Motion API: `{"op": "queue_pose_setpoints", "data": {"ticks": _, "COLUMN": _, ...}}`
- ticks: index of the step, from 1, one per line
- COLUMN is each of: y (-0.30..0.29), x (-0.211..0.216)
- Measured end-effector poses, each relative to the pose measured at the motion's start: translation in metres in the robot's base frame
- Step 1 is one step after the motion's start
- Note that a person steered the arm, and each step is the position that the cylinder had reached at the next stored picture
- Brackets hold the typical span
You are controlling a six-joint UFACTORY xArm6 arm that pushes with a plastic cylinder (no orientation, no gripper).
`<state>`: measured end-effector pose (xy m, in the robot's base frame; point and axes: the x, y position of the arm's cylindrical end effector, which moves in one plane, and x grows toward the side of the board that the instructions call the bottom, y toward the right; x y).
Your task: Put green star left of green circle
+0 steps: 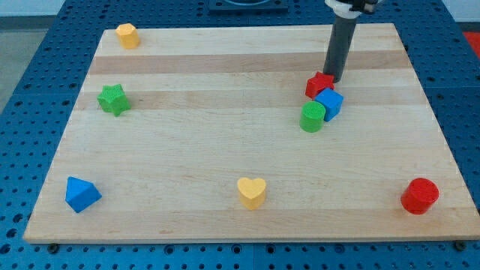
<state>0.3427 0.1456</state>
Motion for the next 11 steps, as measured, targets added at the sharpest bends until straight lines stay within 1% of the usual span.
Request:
{"op": "queue_pose_setpoints", "data": {"ticks": 1, "y": -0.012, "x": -0.015}}
{"op": "queue_pose_setpoints", "data": {"ticks": 2, "y": -0.073, "x": -0.033}}
{"op": "queue_pose_setpoints", "data": {"ticks": 3, "y": -0.149, "x": -0.035}}
{"op": "queue_pose_setpoints", "data": {"ticks": 5, "y": -0.273, "x": -0.021}}
{"op": "queue_pose_setpoints", "data": {"ticks": 7, "y": -0.407, "x": -0.024}}
{"op": "queue_pose_setpoints", "data": {"ticks": 8, "y": -0.449, "x": -0.013}}
{"op": "queue_pose_setpoints", "data": {"ticks": 9, "y": -0.442, "x": 0.023}}
{"op": "queue_pose_setpoints", "data": {"ticks": 10, "y": -0.409, "x": 0.055}}
{"op": "queue_pose_setpoints", "data": {"ticks": 11, "y": -0.375, "x": 0.060}}
